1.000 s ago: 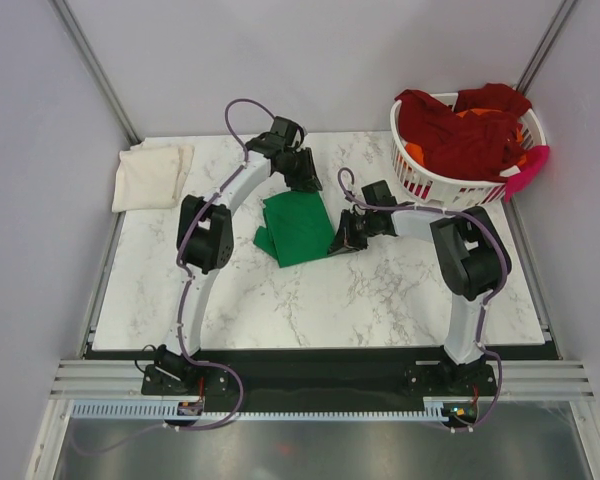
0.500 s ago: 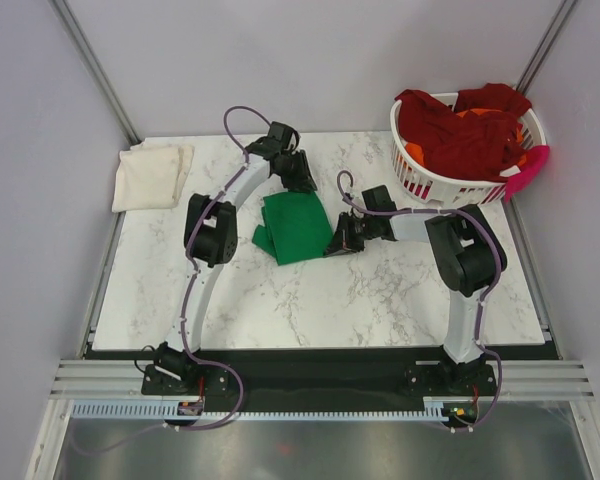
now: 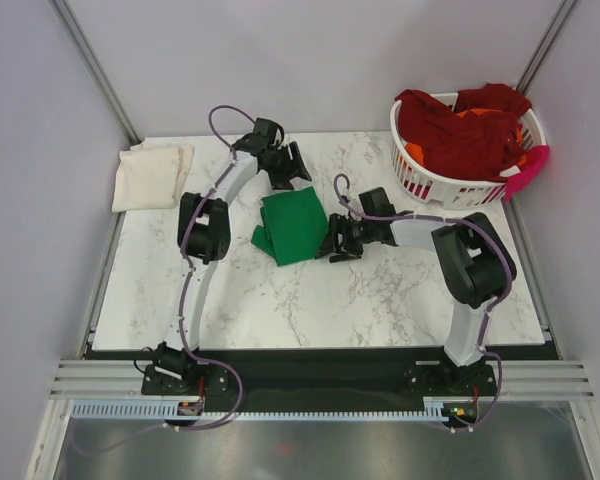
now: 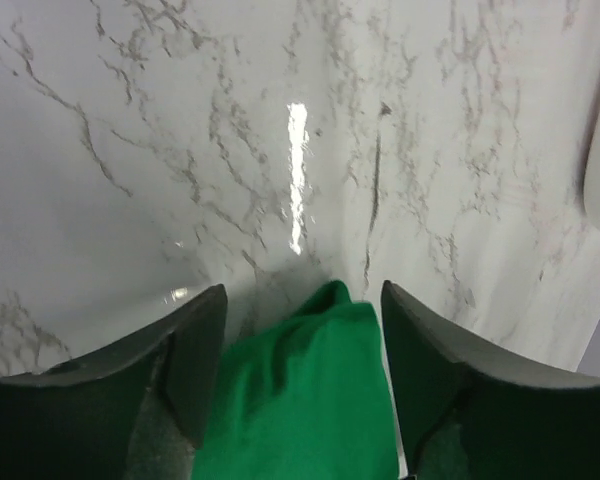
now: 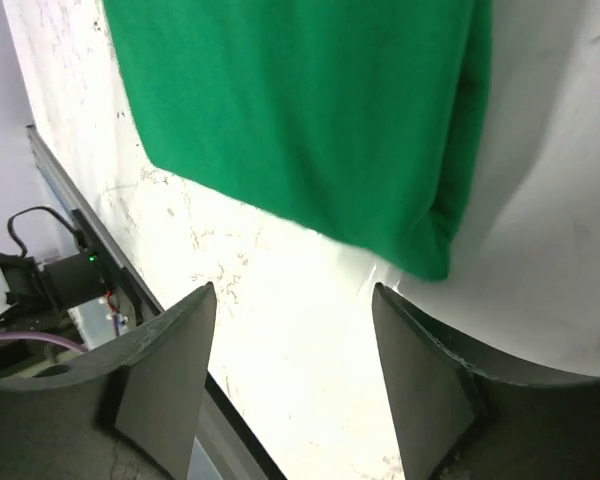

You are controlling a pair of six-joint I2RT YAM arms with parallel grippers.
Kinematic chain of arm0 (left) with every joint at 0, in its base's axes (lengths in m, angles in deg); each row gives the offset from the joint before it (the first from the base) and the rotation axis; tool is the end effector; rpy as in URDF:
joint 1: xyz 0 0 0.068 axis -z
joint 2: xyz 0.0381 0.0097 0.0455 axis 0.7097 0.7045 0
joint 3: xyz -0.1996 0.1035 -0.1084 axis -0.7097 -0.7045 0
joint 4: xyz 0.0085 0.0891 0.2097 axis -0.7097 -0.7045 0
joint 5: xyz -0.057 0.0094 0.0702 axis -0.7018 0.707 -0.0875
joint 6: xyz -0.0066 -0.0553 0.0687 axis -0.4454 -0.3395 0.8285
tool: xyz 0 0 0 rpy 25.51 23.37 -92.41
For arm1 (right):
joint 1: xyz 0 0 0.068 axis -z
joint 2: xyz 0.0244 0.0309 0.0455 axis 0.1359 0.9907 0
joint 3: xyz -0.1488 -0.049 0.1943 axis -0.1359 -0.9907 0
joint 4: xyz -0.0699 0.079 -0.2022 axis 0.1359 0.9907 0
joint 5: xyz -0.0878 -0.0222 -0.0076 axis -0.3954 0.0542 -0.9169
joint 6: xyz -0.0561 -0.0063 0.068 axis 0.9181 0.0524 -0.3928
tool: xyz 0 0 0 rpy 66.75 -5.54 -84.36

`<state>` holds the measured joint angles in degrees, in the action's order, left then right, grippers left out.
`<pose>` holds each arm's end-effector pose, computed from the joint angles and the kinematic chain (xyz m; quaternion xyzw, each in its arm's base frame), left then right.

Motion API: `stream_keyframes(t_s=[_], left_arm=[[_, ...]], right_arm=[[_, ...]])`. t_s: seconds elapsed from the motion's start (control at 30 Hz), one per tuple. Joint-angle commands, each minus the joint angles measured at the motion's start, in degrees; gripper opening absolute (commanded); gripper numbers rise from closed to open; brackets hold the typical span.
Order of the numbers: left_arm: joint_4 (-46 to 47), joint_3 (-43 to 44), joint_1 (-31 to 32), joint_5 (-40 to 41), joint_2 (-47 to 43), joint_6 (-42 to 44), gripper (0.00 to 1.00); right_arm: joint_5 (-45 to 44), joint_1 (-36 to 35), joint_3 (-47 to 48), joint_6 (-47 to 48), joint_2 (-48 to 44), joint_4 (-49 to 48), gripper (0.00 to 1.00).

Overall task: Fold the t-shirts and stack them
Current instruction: Fold the tshirt

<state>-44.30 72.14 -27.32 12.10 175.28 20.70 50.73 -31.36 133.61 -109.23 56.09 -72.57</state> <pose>0.4968 -0.1907 0.1306 -0.0655 0.9296 -0.2970 0.2084 0.3118 0.1916 0.1096 -0.0611 0.8952 0.4261 0.1158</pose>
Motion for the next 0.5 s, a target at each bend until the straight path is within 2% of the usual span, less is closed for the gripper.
stream_keyframes(t_s=[0.0,0.1,0.2,0.27,0.4,0.47], left_arm=[[0.75,-1.37,-0.83,-0.88,-13.57,2.44,0.74],[0.84,-9.78,-3.12,2.46,-22.34,4.20,0.77],[0.84,-19.03,-6.54,3.78,-27.37,4.91,0.72],[0.84,-24.47,-8.39,2.74,-28.53,6.13,0.71],[1.37,-28.89,-8.66,1.16,-27.66,12.36,0.72],[1.98,-29.94,-8.84,-2.44,-25.20,13.43,0.73]], right_arm=[[-6.36,-0.79,0.92,2.84,-8.18,8.08,0.73],[-9.52,-0.88,0.84,2.67,-14.95,11.07,0.79],[-10.23,-0.88,-1.01,2.49,-20.58,12.40,0.82],[-10.06,-0.97,-2.84,2.58,-22.80,13.62,0.83],[-11.28,-0.88,-6.28,2.32,-29.46,14.95,0.84],[-11.46,-0.97,-8.12,2.14,-31.32,15.38,0.84]])
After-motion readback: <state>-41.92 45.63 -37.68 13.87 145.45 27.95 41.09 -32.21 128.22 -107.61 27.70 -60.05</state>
